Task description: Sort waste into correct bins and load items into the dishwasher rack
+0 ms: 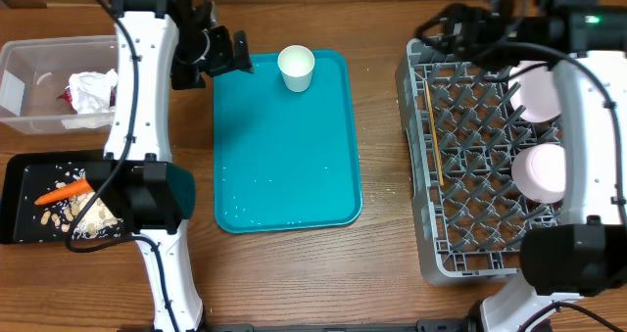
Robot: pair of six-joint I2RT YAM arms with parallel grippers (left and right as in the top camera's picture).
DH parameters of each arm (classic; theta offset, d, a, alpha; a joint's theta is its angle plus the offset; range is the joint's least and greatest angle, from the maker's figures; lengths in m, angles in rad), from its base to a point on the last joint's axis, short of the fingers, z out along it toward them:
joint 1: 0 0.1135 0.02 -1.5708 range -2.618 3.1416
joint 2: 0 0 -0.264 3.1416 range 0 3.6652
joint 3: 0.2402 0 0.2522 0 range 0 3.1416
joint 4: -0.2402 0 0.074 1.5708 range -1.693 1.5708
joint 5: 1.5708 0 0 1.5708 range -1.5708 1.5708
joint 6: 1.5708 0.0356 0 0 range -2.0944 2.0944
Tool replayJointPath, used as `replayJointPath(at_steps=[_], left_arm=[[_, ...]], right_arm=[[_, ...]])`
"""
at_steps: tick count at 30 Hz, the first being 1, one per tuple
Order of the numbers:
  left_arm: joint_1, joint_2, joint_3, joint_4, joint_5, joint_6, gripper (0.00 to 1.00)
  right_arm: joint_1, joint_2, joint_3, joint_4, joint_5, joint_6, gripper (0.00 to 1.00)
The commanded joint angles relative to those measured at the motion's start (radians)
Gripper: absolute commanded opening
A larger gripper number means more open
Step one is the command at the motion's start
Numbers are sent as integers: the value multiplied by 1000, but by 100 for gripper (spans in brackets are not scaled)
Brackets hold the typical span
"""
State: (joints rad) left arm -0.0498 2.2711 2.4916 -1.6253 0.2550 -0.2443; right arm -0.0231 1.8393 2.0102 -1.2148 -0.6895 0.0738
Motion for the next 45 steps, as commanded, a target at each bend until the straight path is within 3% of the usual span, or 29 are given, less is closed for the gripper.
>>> replayJointPath(at_steps=[1,4,10,16,23,31,45], left_arm=[[-11,-19,-5,16,-78,-6,100],[-23,-19,-5,33,-78,-7,100],[-24,-18,-5,51,-71,-117,100],[-53,-3,-5,205,66,-101,100],[-122,50,-5,369,75,-195,100],[-192,159,-5,407,-85,-236,100],[-185,241,-5,399,-198,-314,99]], right_arm=[[73,-8,11,28,21,-15,100],[133,-5,11,54,97,-6,100],[169,-3,11,62,344,231,100],[168,-3,11,60,360,241,100],[168,-3,11,58,360,241,100],[168,-3,11,58,360,241,100],[168,-3,11,58,360,241,100]])
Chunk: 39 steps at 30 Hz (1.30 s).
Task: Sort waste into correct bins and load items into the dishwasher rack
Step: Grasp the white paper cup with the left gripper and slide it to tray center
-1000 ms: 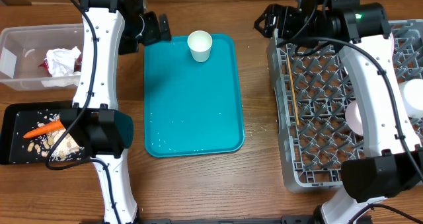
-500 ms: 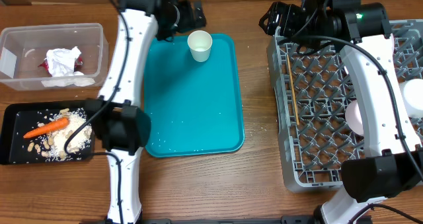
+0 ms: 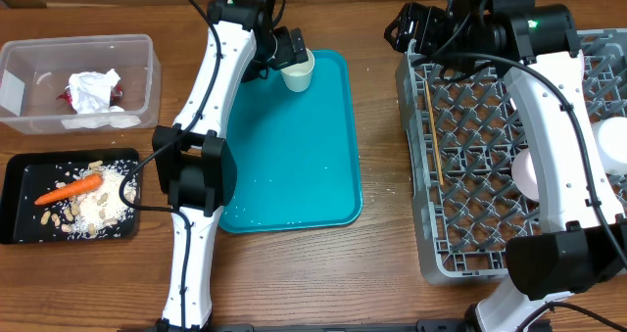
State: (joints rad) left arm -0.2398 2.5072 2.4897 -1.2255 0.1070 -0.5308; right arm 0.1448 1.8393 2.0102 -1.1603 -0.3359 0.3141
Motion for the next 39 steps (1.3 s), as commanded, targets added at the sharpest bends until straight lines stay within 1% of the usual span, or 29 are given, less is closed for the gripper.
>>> replayJointPath(at_steps=[1,3,6,10,11,12,14,15,17,18,21,25,29,33,35,39], left_arm=[[5,7,-3,-6,-60,-30,95],[5,13,-3,-19,-74,-45,89],[4,28,-3,-46,-82,-76,82],[4,69,-3,-61,-81,-76,76],[4,77,-3,-61,-79,-76,71],[4,86,-3,-60,-79,-76,65],[4,98,-3,-59,-73,-75,39],[4,98,-3,-60,-73,-75,29],[4,95,-1,-60,-72,-73,14],[5,94,0,-61,-69,-66,4],[5,84,8,-85,-41,-52,4],[5,39,45,-186,19,-21,4],[1,-23,52,-303,79,37,4],[-15,-47,52,-455,77,64,4],[-27,-47,36,-465,97,135,4],[-69,-47,-14,-465,96,150,4]], right_arm=[[0,-3,11,4,6,1,100],[0,-3,11,4,6,1,100],[0,-3,11,4,6,1,100],[0,-3,11,3,6,1,100],[0,-3,11,4,6,1,100],[0,-3,11,4,6,1,100],[0,-3,11,4,6,1,100],[0,-3,11,4,6,1,100],[0,-3,11,4,6,1,100],[0,-3,11,3,6,1,100],[0,-3,11,4,6,1,100],[0,-3,11,4,6,1,100],[0,-3,11,4,6,1,100],[0,-3,11,4,6,1,100],[0,-3,11,3,6,1,100],[0,-3,11,4,6,1,100]])
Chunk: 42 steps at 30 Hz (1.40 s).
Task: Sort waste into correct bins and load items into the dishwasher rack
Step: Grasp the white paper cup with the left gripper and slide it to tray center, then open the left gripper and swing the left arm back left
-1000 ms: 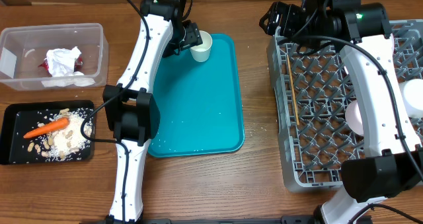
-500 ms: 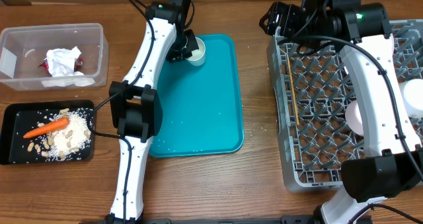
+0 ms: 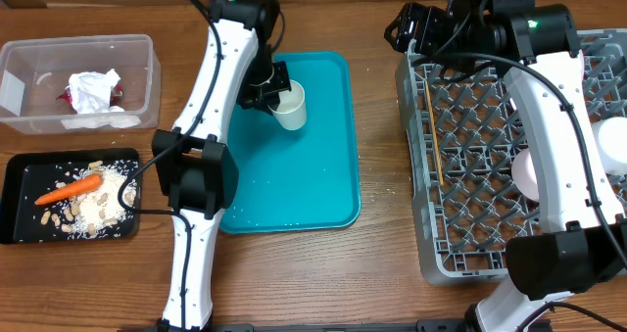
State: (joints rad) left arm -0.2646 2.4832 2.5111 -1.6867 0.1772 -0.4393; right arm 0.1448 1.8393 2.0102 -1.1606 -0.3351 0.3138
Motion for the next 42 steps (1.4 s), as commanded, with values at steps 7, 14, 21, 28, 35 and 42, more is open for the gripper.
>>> replayJointPath(at_steps=[7,14,21,28,35,42], left_arm=[[-129,-23,-78,-4,-83,28,4],[-137,-23,-137,-3,-82,27,4],[-137,-23,-182,3,-109,28,20],[-138,-23,-180,-3,-98,35,40],[-121,-60,-123,-3,-45,43,38],[-98,-190,-98,-3,-45,69,63]], right_arm=[[0,-3,11,4,5,1,100],[0,-3,11,4,5,1,100],[0,-3,11,4,5,1,100],[0,-3,11,4,5,1,100],[0,-3,11,4,5,1,100],[0,-3,11,4,5,1,100]])
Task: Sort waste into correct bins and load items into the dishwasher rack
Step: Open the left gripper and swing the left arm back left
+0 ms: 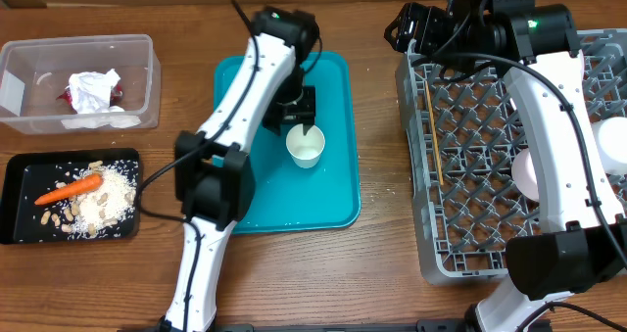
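Observation:
A white paper cup (306, 148) stands upright, mouth up, near the middle of the teal tray (245, 190). My left gripper (301, 126) reaches down from the tray's back half and is shut on the cup's far rim. The grey dishwasher rack (470, 214) fills the right side and holds a wooden chopstick (434, 136) and white bowls (529, 175). By the rack's back left corner hovers my right gripper (404, 26); its jaws are too dark to read.
A clear plastic bin (137, 48) at the back left holds crumpled paper (93, 89). In front of it a black tray (20, 170) carries a carrot (69, 189) and food scraps. Both white arms cross the table.
My left gripper and the cup have moved from the tray's back part toward its middle and a little right. The right arm has not moved.
First the cup stood at the tray's back edge, my left gripper beside the tray's back left corner. Then the gripper was at the cup. After that the cup was further forward on the tray, and now it is near the middle, gripper still on it.

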Robot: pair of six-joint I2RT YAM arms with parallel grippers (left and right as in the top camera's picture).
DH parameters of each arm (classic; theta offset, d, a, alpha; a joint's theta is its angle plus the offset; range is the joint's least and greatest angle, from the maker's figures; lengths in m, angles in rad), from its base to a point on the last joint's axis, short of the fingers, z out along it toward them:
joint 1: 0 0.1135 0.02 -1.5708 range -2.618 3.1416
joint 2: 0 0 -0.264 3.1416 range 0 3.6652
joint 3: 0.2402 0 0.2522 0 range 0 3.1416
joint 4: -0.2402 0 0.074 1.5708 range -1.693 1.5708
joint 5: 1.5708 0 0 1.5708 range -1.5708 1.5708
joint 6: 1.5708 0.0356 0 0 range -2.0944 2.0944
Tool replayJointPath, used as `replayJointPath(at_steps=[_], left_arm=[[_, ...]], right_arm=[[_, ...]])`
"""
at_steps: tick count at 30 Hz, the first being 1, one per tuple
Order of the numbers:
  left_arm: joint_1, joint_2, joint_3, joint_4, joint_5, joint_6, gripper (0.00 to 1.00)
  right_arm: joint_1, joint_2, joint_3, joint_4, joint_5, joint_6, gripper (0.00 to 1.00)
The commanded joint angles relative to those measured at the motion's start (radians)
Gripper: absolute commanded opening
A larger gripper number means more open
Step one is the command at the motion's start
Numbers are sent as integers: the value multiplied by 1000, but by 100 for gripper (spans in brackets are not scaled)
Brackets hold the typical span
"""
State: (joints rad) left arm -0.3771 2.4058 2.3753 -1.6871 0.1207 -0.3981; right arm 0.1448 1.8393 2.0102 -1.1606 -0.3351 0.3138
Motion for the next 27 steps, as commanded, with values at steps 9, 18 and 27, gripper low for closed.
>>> replayJointPath(at_steps=[9,18,27], left_arm=[[104,-290,38,24,-176,-56,77],[402,-344,36,37,-180,-156,100],[587,-344,36,10,-124,-156,100]], right_arm=[[0,-3,11,4,5,1,100],[0,-3,11,4,5,2,100],[18,0,11,58,-183,26,100]])
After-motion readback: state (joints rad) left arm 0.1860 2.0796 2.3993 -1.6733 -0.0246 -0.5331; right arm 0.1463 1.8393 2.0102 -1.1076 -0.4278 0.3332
